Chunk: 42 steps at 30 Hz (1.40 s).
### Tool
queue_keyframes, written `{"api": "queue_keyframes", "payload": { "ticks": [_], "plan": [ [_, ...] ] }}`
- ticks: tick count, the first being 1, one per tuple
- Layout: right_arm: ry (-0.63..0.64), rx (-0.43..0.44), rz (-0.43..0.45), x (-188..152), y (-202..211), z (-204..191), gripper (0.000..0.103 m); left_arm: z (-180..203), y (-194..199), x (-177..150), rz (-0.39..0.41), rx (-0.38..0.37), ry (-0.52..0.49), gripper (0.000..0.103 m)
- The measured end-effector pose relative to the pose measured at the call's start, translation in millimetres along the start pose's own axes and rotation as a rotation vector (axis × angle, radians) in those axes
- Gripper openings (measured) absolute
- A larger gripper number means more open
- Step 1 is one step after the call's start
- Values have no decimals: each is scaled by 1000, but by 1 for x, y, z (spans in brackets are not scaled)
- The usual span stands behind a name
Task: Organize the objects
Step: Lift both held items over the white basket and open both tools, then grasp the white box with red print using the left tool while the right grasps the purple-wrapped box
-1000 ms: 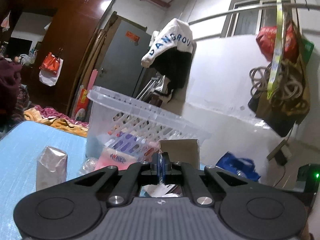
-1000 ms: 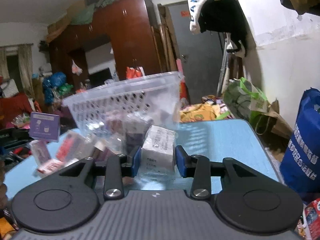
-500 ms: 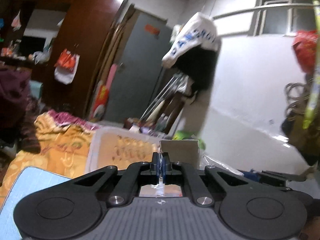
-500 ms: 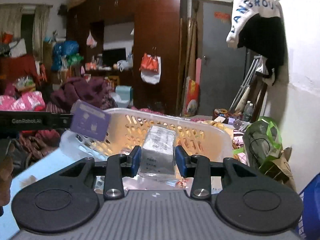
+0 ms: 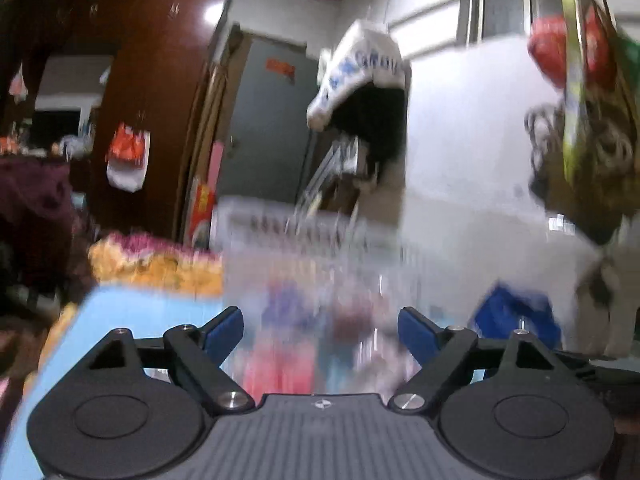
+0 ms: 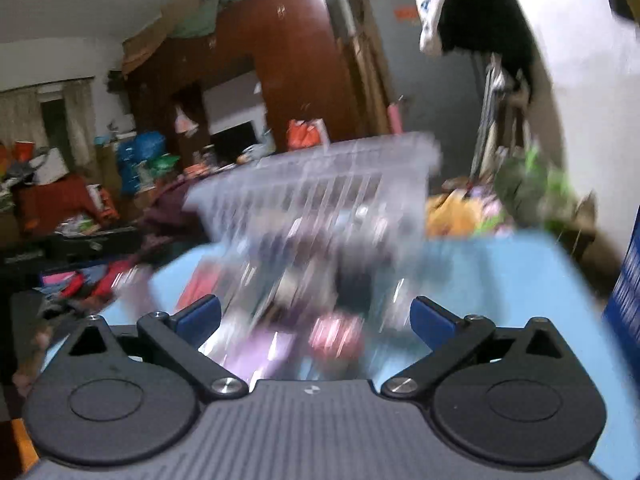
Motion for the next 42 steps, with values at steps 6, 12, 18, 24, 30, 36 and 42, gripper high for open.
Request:
{"api": "queue_keyframes", "payload": {
  "ticks": [6, 12, 18, 24, 30, 36, 42],
  "plan": [
    [71, 35, -25, -30, -12, -31, 84, -18, 10, -52, -53, 36, 75, 87],
    [187, -14, -51, -37, -9, -45, 44, -13, 8, -61, -79, 77, 18, 87],
    [168, -56, 5, -49, 29, -32, 41, 2, 2, -71, -118, 117, -60, 87],
    [143, -61, 42, -45, 47, -22, 41, 21, -11, -76, -143, 181, -151, 74],
    [147, -47, 54, -49, 49, -27, 41, 19, 2, -74, -65, 147, -123, 74],
    [159, -34, 81, -46, 53, -28, 41, 13, 30, -69, 47, 117, -97, 74],
    [176, -36, 98, -47, 52, -28, 40, 13, 37, -68, 67, 87, -90, 74]
  ]
}}
Point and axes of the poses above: each gripper's, at about its wrist camera, not at the fingertips, and y roughly against the way its jaws point, z to its right, x to its top, the point moved 5 cm from there along -y, roughly the way its jaws point, and after that the axes turned 5 degrees about z, right-handed, at the moved point
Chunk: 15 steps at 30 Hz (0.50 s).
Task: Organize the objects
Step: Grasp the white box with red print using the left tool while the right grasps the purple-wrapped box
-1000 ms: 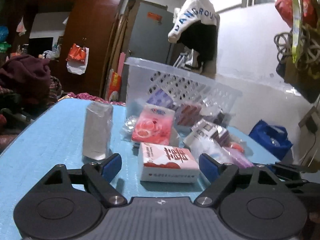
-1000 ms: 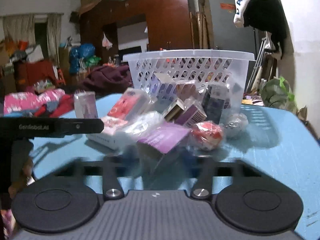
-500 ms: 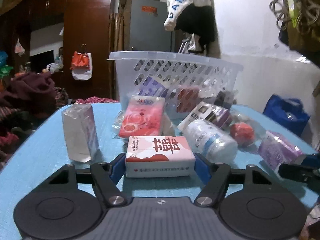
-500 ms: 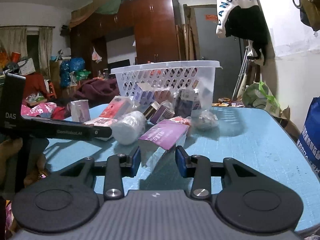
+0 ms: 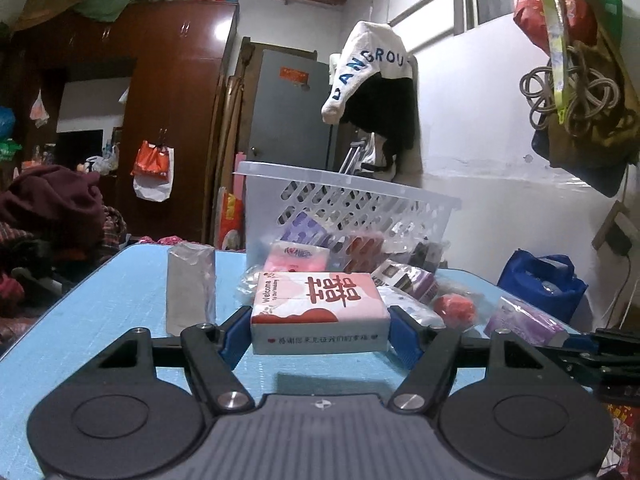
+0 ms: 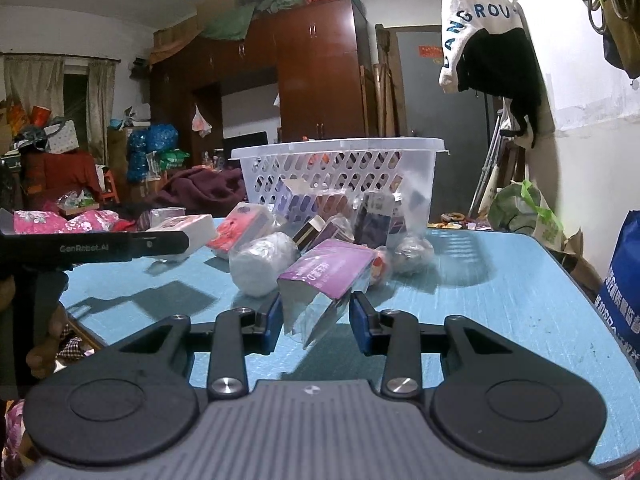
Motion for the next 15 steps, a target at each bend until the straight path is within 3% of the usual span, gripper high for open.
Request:
{"api": "queue_keyframes", "payload": {
  "ticks": [15],
  "plan": [
    [-14, 0, 47, 8, 8, 5, 39, 8, 5, -4, 33, -38, -15, 74]
  ]
}}
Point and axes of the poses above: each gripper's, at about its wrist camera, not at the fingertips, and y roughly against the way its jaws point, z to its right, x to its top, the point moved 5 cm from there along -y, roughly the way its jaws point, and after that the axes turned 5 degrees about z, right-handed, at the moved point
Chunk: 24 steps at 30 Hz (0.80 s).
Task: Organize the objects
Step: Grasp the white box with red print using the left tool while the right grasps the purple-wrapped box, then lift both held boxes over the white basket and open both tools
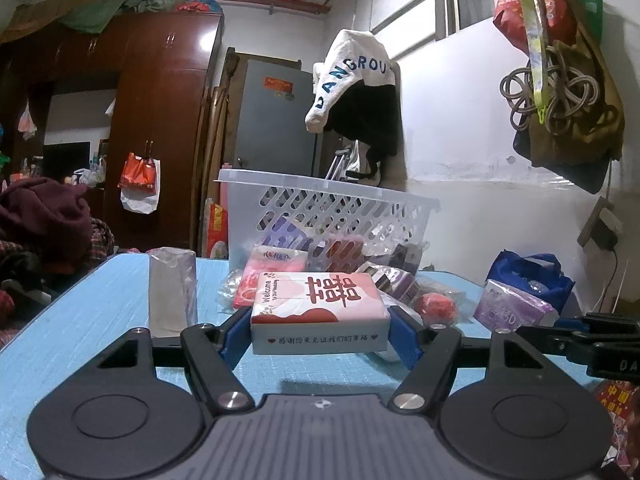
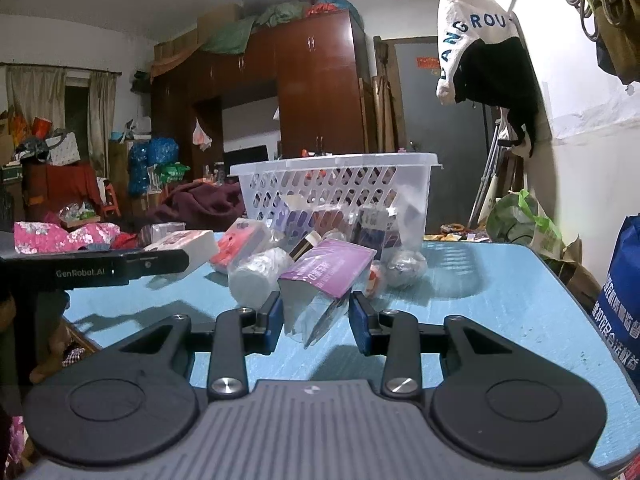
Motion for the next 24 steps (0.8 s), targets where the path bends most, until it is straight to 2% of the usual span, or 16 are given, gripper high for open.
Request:
{"api": "queue_keyframes", "payload": {
  "ticks": [11, 16, 19, 24],
  "plan": [
    [-2, -11, 14, 3, 3, 6, 39, 0, 4, 3, 22, -11, 3, 74],
    [15, -13, 39, 17, 4, 5, 39, -4, 5, 12, 39, -34, 30, 74],
    [92, -19, 61, 43, -8, 1, 38, -9, -1, 37, 56, -68, 53, 74],
    [169, 30, 92, 108, -66, 5, 38, -18, -45, 114, 82, -111, 103, 74]
  ]
}}
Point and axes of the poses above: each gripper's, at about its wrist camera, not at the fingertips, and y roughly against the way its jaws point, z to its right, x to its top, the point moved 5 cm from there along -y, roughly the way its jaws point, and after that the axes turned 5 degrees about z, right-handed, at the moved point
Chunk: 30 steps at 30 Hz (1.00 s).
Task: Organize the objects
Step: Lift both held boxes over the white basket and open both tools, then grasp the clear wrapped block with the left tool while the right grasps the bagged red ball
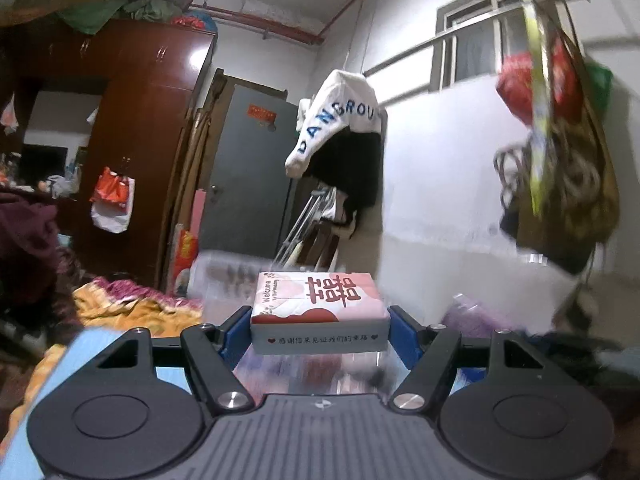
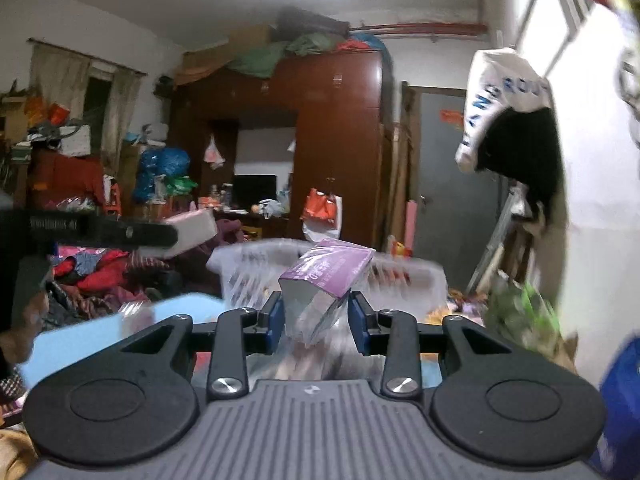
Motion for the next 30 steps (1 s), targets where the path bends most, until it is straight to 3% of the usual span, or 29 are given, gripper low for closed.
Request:
{"api": "queue_keyframes", "payload": {
  "ticks": [3, 6, 8, 9, 11, 14, 17, 21, 24, 26, 30],
  "plan": [
    [48, -37, -31, 14, -52, 12, 38, -4, -52, 31, -52, 37, -3, 74],
    [83, -19, -82, 11, -93, 17, 38, -10, -97, 34, -128, 60, 13, 74],
    [88, -22, -45, 11, -101, 15, 42, -14, -120, 27, -177, 61, 16, 75],
    [93, -28, -21, 12, -101, 13, 47, -16, -128, 25, -188, 72, 13, 77],
    [73, -52, -30, 14, -97, 11, 90, -21, -135, 20, -205, 131, 11, 83],
    [60, -67, 13, 13, -65, 11, 103, -23, -112, 18, -168, 98, 12, 85],
    [-39, -56, -2, -3, -28, 17, 103, -24, -69, 11, -139, 100, -13, 86],
    [-99, 1, -209, -55, -9, 18, 102, -36, -13, -10, -133, 140, -73, 89],
    [-164, 77, -283, -82, -6, 15, 90, -57, 6, -26, -163, 170, -18, 89],
    [-191, 71, -325, -90, -13, 16, 80, -71, 9, -38, -202, 188, 3, 89],
    [-201, 90, -403, -100, -26, 13, 77, -85, 5, -51, -241, 230, 20, 89]
  ]
}}
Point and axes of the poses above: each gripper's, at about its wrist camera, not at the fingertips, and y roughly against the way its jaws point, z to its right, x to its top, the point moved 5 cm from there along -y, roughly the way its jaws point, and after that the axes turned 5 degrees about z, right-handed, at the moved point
